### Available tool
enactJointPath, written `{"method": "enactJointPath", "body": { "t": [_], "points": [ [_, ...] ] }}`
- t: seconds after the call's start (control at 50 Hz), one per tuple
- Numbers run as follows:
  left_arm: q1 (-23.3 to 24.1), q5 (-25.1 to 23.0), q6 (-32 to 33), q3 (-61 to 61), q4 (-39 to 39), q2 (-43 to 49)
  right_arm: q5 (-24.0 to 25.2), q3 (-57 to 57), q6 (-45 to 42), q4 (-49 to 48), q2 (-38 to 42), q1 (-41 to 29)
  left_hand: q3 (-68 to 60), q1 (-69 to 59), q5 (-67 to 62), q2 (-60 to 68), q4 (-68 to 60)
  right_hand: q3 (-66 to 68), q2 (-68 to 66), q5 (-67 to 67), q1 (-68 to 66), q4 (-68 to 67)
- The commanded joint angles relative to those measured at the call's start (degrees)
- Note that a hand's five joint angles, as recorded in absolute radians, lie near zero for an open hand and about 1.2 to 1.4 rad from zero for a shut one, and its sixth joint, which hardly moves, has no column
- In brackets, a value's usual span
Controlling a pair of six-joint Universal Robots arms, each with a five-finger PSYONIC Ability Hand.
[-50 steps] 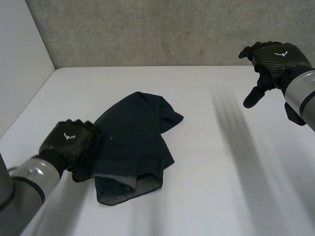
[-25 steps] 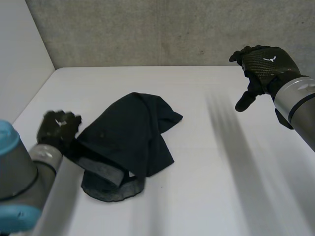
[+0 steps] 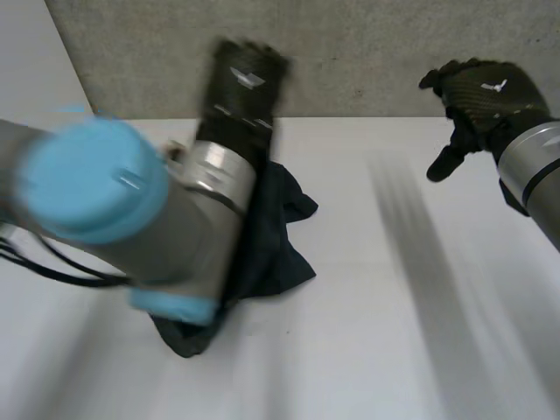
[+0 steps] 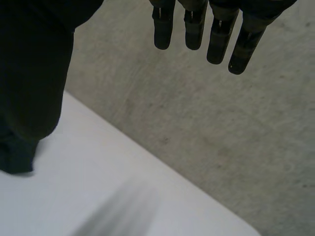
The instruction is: Fold the shorts.
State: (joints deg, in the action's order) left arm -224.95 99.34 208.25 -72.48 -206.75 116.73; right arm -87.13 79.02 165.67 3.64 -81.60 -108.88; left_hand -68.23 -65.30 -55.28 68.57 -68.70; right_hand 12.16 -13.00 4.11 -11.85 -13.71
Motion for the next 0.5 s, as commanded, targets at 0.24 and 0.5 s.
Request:
{"method": "enactJointPath", "body": {
  "t": [0.24,0.5],
  "points": [
    [13.5,-4.2,-0.7,0.1,0.0,6.7,-2.3,-0.3,-0.1,-2.5,-1.9,3.3,58.2,55.3,55.3,-58.6,58.7,-2.2,3.0,-4.1,1.9,3.7],
    [4.6,-4.2,-10.2,-10.8,9.5,-11.8,5.5,-3.2,-2.8,10.2,3.2,2.4,58.2,55.3,55.3,-58.6,58.7,-2.2,3.0,-4.1,1.9,3.7]
  ]
}}
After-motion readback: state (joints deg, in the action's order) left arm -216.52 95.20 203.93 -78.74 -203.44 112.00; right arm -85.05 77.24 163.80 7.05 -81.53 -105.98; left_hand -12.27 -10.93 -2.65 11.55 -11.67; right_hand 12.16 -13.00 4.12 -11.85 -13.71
